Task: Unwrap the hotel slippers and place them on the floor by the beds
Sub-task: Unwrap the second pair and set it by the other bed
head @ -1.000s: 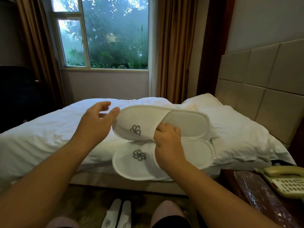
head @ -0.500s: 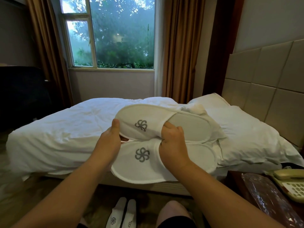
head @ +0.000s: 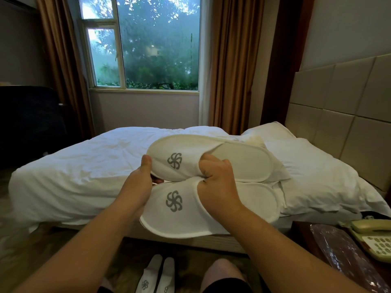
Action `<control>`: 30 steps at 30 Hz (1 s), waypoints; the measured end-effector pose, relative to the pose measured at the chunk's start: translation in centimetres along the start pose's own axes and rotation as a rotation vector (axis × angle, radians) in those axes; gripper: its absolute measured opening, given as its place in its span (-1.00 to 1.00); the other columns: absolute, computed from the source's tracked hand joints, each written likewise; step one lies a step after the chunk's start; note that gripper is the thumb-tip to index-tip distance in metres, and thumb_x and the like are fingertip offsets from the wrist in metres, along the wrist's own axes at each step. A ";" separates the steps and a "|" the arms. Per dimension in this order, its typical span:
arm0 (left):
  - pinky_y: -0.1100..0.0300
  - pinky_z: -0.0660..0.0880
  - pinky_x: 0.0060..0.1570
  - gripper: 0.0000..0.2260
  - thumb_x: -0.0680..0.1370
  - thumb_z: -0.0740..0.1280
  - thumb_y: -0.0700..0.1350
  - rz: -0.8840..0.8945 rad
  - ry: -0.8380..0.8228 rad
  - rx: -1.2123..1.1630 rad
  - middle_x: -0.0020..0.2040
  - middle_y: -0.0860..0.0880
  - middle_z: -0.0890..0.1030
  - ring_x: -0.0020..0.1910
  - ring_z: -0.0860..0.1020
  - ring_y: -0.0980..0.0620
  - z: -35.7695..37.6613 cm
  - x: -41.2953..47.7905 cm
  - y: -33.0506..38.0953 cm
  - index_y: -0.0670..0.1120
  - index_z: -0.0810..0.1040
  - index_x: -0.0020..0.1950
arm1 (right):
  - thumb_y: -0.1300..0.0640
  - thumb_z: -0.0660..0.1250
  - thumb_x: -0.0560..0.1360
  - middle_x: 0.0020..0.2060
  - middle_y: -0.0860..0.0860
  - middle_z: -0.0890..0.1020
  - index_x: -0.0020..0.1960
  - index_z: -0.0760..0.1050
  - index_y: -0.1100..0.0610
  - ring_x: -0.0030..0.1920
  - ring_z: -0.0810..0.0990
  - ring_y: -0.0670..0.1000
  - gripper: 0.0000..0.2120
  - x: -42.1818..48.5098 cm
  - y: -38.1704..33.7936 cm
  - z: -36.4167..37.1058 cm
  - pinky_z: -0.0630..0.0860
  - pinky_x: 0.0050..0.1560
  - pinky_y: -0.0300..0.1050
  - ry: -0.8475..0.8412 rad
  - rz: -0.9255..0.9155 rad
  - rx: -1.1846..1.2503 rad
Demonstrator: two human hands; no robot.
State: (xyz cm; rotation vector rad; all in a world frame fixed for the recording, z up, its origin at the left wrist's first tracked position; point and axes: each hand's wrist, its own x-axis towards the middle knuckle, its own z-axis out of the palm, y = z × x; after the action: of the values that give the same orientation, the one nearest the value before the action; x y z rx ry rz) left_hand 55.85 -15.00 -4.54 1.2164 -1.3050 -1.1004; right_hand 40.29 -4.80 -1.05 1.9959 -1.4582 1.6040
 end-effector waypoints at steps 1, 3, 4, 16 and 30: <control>-0.14 0.58 -0.04 -0.37 0.59 0.01 0.38 0.008 -0.005 -0.014 -0.18 -0.16 0.68 -0.12 0.65 -0.21 -0.1 -0.1 0.0 -0.10 0.62 -0.08 | 0.36 0.09 0.11 -0.47 -0.20 0.20 -0.47 0.09 0.02 -0.45 0.22 -0.05 -0.72 0.1 -0.5 0.0 0.10 -0.30 -0.11 0.003 -0.041 -0.006; -0.17 0.58 -0.01 -0.39 0.59 0.03 0.38 -0.005 -0.020 -0.063 -0.12 -0.19 0.68 -0.11 0.65 -0.21 -0.5 -0.2 -0.1 -0.09 0.63 -0.04 | 0.37 0.12 0.10 -0.47 -0.15 0.26 -0.49 0.16 0.08 -0.45 0.22 -0.05 -0.78 0.3 -0.9 -0.1 0.15 -0.31 -0.10 -0.009 -0.096 -0.043; -0.16 0.59 -0.02 -0.38 0.59 0.04 0.38 -0.023 -0.026 -0.089 -0.14 -0.18 0.68 -0.14 0.64 -0.19 -0.7 -0.3 -0.1 -0.10 0.63 -0.04 | 0.38 0.14 0.11 -0.47 -0.09 0.30 -0.49 0.19 0.13 -0.45 0.25 -0.03 -0.80 0.4 -0.9 -0.2 0.19 -0.31 -0.08 -0.017 -0.092 -0.046; -0.11 0.59 -0.07 -0.37 0.57 0.10 0.38 -0.033 0.030 -0.142 -0.29 -0.09 0.66 -0.19 0.63 -0.19 -6.3 -2.1 1.3 -0.14 0.61 -0.17 | 0.38 0.25 0.22 -0.41 -0.10 0.38 -0.46 0.31 0.19 -0.42 0.33 -0.17 -0.82 1.3 -4.0 0.8 0.34 -0.43 -0.30 -0.195 0.115 0.184; -0.17 0.63 0.04 -0.54 0.56 0.20 0.34 -0.127 0.166 -0.443 -0.07 -0.08 0.76 -0.09 0.73 -0.15 -14.6 -0.2 0.3 0.01 0.68 0.03 | 0.13 0.37 0.49 -0.18 -0.11 0.59 -0.11 0.64 0.03 -0.13 0.44 -0.02 -0.93 7.2 -6.0 7.1 0.24 -0.04 -0.10 -0.395 -0.371 -0.182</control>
State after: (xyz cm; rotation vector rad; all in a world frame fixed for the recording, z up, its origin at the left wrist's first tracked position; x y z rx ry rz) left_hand 70.41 -14.59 -2.96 1.0375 -0.8103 -1.2692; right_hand 48.85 -10.57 4.50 2.3853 -1.1922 0.9342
